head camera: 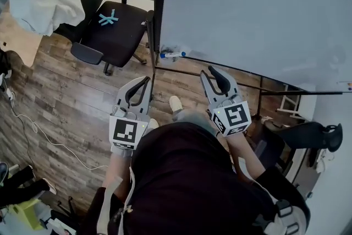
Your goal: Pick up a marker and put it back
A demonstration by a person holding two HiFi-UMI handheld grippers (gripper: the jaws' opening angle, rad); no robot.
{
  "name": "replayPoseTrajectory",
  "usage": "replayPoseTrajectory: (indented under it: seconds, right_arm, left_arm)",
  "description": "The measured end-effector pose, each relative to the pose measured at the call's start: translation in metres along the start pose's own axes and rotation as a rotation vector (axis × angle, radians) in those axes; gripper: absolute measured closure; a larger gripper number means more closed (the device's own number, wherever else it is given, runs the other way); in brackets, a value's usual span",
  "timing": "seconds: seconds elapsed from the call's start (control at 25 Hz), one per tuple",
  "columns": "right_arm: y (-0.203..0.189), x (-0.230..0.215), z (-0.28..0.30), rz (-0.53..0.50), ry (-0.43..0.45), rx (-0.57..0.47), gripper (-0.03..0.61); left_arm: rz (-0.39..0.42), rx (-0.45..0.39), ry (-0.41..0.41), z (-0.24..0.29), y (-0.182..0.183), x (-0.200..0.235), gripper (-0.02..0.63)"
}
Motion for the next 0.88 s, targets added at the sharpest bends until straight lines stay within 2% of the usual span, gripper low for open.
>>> replayPoseTrajectory:
  seconds: [0.44,0.88]
  right_arm:
    - [-0.023,-0.012,-0.061,0.067,-0.186,0.015,0.491]
    - [-0.043,-0.009,-0.105,0.113,-0.294,0.028,0.491]
  left_arm:
    - [0.038,-0.015,-0.172,0.021,0.004,-0.038,0.604]
    - [0.066,-0.016,-0.288,0.028,0.006,-0.071,0.604]
Point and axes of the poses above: the fingertips, and each gripper's own axes: z forward along the fingers, x to its left, y out of its top, the point moved 1 cm from there along -z, backward along the fingers, and after that the axes turned 3 degrees about -z, right-handed, at the moved point
